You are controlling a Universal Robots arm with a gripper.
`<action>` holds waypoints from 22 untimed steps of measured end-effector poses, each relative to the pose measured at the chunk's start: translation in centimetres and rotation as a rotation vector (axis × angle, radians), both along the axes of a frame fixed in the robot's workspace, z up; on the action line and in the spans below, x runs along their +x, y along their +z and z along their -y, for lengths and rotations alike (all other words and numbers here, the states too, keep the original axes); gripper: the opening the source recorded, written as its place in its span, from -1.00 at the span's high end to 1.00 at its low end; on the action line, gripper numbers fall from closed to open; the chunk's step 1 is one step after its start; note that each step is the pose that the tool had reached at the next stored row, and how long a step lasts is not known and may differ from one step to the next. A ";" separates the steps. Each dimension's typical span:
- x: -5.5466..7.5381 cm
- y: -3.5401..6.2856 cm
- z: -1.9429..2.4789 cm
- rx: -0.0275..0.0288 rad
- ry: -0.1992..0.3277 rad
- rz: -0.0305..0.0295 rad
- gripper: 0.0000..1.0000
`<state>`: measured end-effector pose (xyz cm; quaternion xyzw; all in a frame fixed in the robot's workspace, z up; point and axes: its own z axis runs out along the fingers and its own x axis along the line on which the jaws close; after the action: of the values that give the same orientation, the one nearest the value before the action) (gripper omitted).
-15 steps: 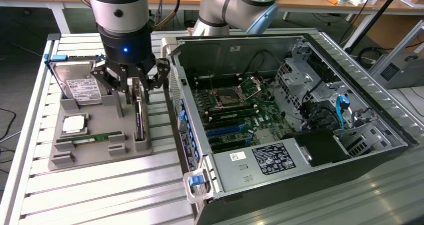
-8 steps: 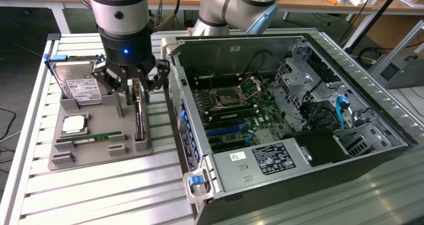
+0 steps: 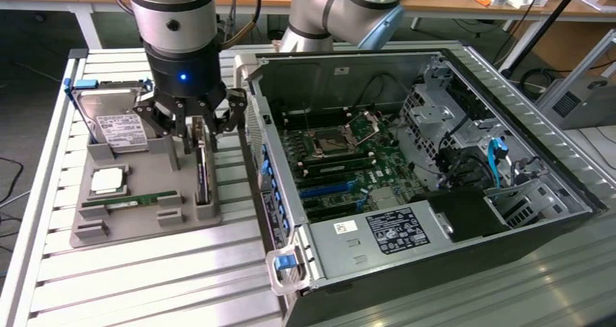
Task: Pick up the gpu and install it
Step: 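Pick up the gpu and move the gpu toward the slot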
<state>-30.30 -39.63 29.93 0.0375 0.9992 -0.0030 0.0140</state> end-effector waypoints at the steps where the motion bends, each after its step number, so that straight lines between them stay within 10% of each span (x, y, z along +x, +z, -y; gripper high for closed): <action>1: 0.0 -0.04 0.00 -0.0002 0.000 0.0000 0.15; 22: 0.0 -0.63 0.00 -0.0049 0.000 0.0000 0.15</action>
<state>-30.30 -39.63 29.30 0.0375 0.9992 -0.0055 0.0141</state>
